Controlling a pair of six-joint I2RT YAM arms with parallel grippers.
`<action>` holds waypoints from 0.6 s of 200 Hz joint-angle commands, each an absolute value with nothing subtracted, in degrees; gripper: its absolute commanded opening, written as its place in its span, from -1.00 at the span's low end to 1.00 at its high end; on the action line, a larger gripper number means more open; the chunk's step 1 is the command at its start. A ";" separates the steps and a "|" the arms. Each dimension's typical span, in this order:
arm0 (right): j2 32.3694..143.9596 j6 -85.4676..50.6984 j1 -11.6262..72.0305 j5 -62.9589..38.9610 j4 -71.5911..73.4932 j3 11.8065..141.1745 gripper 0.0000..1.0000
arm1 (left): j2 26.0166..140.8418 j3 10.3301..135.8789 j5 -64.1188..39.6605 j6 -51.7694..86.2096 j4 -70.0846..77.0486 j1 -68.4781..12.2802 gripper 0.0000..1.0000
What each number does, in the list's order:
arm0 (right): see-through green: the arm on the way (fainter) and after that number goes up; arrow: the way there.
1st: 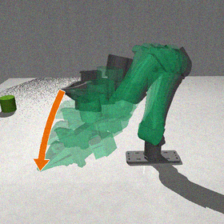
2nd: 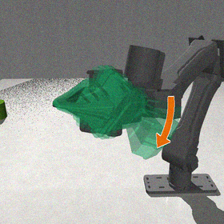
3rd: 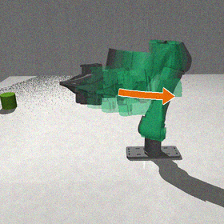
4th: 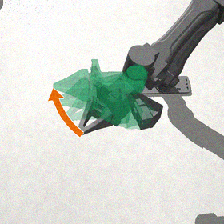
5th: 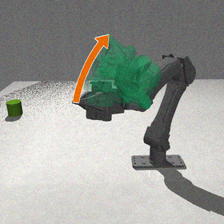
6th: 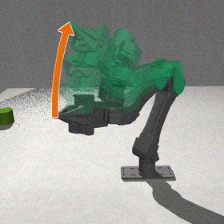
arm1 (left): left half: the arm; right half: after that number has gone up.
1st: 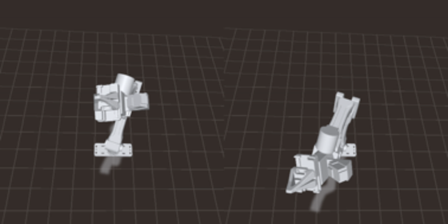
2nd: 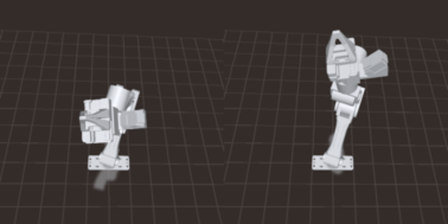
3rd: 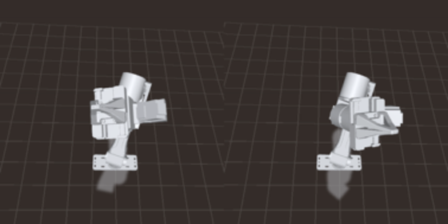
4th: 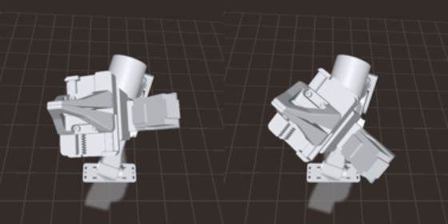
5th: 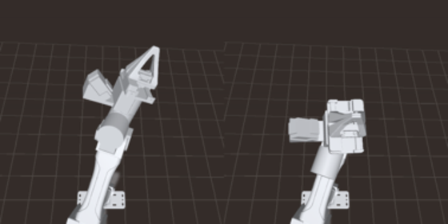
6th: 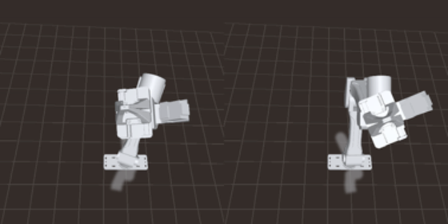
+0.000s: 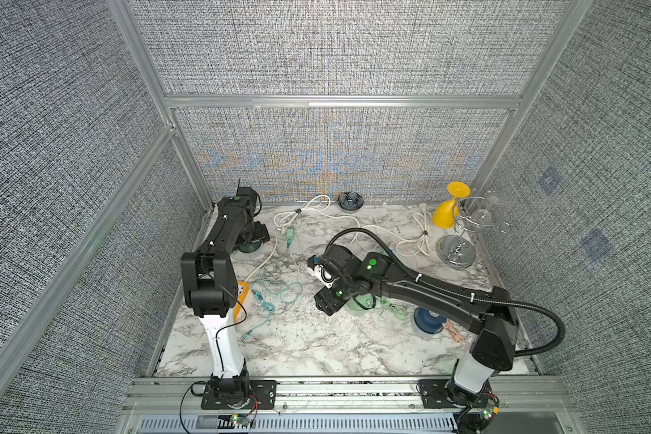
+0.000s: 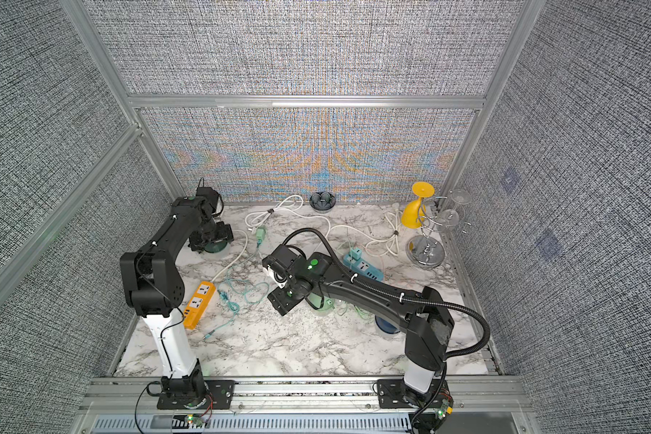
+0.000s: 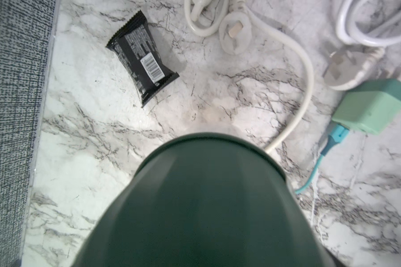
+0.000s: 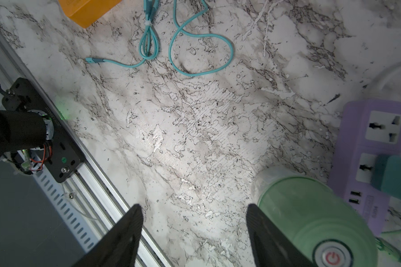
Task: Charge the cordless meat grinders
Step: Pick up the cordless meat grinder at the center of the board, then place the cordless meat grinder at the center of the board.
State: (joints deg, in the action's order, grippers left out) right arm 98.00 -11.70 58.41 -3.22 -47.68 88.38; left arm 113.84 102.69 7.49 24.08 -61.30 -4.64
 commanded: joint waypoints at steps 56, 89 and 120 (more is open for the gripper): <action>86.22 -14.18 58.36 -0.10 -45.90 78.91 0.46 | 95.55 81.67 7.53 34.00 -62.06 -23.98 0.79; 80.92 -15.36 58.61 0.21 -46.64 74.76 0.46 | 91.76 73.92 9.13 44.15 -60.64 -36.04 0.79; 77.21 -16.13 58.89 1.53 -47.76 71.24 0.46 | 92.20 71.22 10.10 52.53 -58.69 -45.04 0.78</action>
State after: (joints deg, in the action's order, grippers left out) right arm 79.24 -15.00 58.70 -0.08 -46.72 73.01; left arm 92.05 72.23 7.92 43.44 -60.77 -40.58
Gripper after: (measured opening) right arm 0.732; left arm 0.914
